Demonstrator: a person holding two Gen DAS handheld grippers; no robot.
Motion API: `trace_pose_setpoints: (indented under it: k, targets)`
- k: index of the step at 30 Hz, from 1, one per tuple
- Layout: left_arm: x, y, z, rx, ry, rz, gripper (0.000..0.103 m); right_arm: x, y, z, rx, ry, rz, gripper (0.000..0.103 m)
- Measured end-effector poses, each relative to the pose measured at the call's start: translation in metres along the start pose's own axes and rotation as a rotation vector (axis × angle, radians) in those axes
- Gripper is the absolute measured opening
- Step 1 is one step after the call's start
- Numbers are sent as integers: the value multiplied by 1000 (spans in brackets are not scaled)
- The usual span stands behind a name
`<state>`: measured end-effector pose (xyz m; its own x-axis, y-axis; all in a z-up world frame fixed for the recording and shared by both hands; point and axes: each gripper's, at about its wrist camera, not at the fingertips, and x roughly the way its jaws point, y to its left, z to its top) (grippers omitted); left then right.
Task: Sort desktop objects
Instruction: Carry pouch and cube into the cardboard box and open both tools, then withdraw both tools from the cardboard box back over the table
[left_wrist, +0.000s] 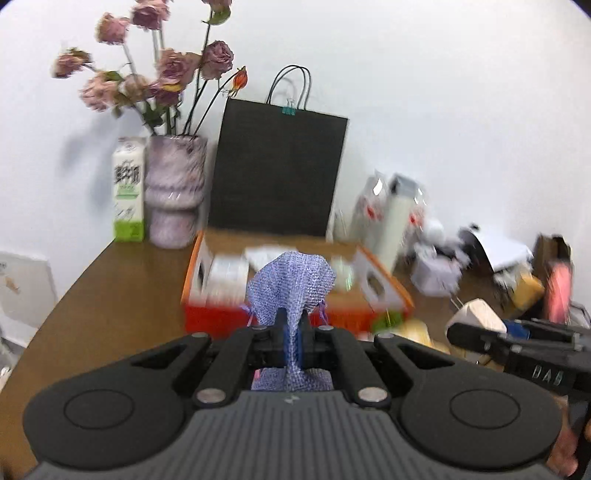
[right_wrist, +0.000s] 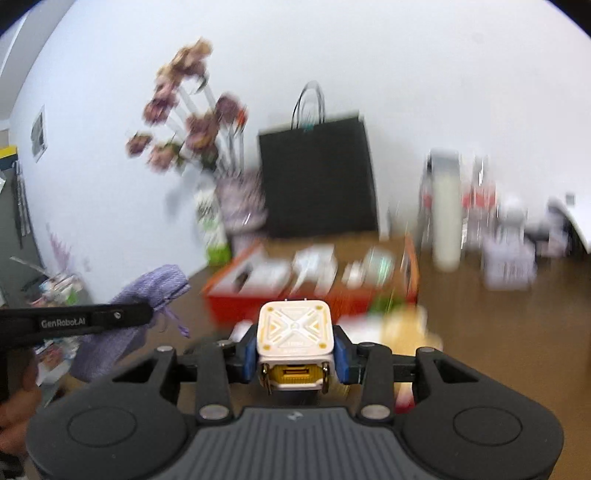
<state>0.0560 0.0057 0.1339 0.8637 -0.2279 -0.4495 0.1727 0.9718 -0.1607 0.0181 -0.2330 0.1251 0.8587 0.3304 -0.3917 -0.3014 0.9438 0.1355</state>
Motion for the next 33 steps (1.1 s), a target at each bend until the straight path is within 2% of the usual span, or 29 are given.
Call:
trace_pose_setpoints:
  k: [1,3,5,6,7,9,11,12,13,14,15,16,18,19,21,25,27,29,33]
  targets:
    - [28,0,21,14,33,-4,5,23,-8,18,-5,18,-16,38]
    - [84,-3,46,42,64,53,5,78,-22,47,-9,96,-29,38]
    - [145,-3,58,45,154,79,5,139,-36,67,-20,170,-68,38]
    - [176,-4,60,59,212,67,5,165,-43,71,-12,192,-97,38]
    - [202,-5,61,79,236,75,5,194,-50,74,-10,233,-117,38]
    - [252,-7,64,127,287,142,5,244,-64,77,43,331,-122,38]
    - [288,-1,63,103,385,99,6,281,-66,76,43,406,-147,38]
    - [300,2,61,75,408,104,9,299,-67,75,57,454,-151,38]
    - [308,2,59,67,422,120,23,309,-68,71,70,484,-142,38]
    - [312,1,56,84,428,120,35,318,-69,68,93,503,-130,38]
    - [312,2,52,94,407,135,43,324,-69,67,106,510,-120,39]
    - [310,5,49,97,389,156,47,326,-68,64,104,511,-125,40]
    - [304,13,49,59,389,115,53,323,-68,60,88,483,-127,44]
    - [300,16,48,39,392,93,63,320,-69,61,92,471,-130,46]
    - [288,21,51,17,387,59,69,311,-75,65,126,447,-146,57]
    - [249,16,65,54,323,74,85,275,-72,82,131,388,-143,60]
    - [223,13,71,62,301,69,87,253,-64,88,102,363,-156,67]
    - [195,11,75,56,275,71,95,230,-56,90,67,339,-164,71]
    - [138,6,58,71,211,66,100,179,-47,82,31,267,-132,83]
